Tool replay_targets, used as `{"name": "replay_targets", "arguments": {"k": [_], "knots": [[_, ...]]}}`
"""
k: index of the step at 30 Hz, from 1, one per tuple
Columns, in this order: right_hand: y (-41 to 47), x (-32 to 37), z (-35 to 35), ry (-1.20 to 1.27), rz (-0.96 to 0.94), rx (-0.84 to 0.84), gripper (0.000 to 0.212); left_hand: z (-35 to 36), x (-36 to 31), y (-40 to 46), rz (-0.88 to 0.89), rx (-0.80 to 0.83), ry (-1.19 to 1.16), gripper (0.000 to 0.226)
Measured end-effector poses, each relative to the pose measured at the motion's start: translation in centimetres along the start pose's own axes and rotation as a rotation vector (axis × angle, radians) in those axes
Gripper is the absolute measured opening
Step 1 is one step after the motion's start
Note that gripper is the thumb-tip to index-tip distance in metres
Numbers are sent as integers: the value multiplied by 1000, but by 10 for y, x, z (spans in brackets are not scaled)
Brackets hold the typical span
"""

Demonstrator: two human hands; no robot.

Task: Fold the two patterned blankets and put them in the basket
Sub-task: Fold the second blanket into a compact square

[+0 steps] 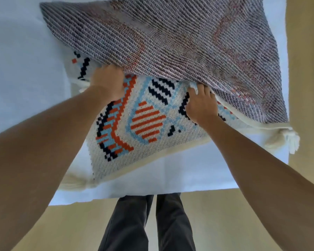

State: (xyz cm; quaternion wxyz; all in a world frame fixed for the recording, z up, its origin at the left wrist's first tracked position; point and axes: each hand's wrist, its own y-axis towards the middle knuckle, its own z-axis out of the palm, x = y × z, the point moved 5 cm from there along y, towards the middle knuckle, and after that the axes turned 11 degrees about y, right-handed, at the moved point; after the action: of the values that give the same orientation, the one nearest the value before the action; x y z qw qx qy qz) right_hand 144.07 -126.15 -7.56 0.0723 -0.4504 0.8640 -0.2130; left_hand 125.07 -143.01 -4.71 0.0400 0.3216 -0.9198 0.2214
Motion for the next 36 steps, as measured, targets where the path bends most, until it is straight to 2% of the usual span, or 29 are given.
{"name": "replay_targets", "arguments": {"k": [3,8,11,14,18,21,23,25,28,30,34,36], "knots": [[-9,7,-10,1,-3,-54,46,7,9,-37,-66,172,72,33],[-26,23,-20,-12,-90,-184,35,37,25,-103,-134,448,62,20],[-33,26,-14,-34,-117,-161,35,57,31,-140,-169,638,48,27],[-36,26,-6,-84,-143,-124,37,66,29,-159,-188,677,34,34],[-41,29,4,-84,-178,-174,36,71,13,-163,-195,591,-5,38],[-50,34,3,-77,-270,-294,19,75,-6,-154,-168,413,37,54],[-51,31,8,-63,-265,-257,16,77,-18,-148,-106,283,45,62],[-50,23,12,-58,-209,-201,27,80,-27,-143,-47,183,90,66],[-48,8,14,-94,-124,-134,48,84,-36,-138,31,56,168,60],[-45,-2,16,-120,-94,-94,51,84,-38,-137,87,36,179,54],[-38,-13,15,-176,-152,-118,40,72,-32,-138,147,-84,117,41],[-36,-13,13,-172,-183,-137,30,67,-27,-141,179,-97,89,42]]}}
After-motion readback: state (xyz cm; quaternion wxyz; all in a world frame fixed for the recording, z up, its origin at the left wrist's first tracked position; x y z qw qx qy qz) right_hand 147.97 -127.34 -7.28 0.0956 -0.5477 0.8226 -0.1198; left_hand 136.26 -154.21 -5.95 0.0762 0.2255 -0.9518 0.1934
